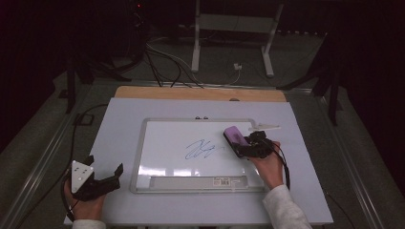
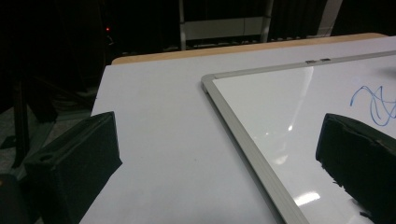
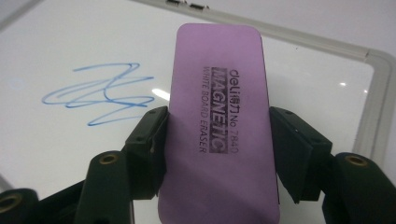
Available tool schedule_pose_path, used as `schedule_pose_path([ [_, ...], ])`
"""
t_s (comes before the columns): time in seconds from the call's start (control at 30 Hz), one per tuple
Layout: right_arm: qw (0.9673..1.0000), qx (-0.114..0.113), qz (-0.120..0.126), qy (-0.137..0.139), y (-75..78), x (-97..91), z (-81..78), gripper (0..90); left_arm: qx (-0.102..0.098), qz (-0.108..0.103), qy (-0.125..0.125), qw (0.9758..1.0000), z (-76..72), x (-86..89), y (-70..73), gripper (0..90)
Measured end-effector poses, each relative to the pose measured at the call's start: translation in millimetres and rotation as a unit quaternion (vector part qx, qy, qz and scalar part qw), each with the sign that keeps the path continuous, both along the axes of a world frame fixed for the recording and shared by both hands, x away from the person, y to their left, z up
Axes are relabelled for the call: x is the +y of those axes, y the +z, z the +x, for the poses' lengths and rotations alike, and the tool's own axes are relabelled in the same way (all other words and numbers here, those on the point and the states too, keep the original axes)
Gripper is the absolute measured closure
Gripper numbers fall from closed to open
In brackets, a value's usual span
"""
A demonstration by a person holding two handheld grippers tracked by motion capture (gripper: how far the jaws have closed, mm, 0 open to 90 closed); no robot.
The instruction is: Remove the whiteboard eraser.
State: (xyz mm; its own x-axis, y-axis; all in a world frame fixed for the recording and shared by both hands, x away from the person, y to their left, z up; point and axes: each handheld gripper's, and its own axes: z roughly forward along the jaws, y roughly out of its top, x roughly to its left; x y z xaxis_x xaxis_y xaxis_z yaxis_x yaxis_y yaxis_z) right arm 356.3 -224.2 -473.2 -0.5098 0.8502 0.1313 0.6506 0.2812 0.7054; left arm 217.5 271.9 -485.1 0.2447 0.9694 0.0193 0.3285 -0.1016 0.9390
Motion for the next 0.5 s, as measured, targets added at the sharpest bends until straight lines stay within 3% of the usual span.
schedule_pose_path([
  [0.5,0.9981,0.001,-0.059,0.018,-21.9,26.0,9.0,41.0,0.001,-0.001,-0.002,1.0000,0.8,0.2,-0.2,0.5],
])
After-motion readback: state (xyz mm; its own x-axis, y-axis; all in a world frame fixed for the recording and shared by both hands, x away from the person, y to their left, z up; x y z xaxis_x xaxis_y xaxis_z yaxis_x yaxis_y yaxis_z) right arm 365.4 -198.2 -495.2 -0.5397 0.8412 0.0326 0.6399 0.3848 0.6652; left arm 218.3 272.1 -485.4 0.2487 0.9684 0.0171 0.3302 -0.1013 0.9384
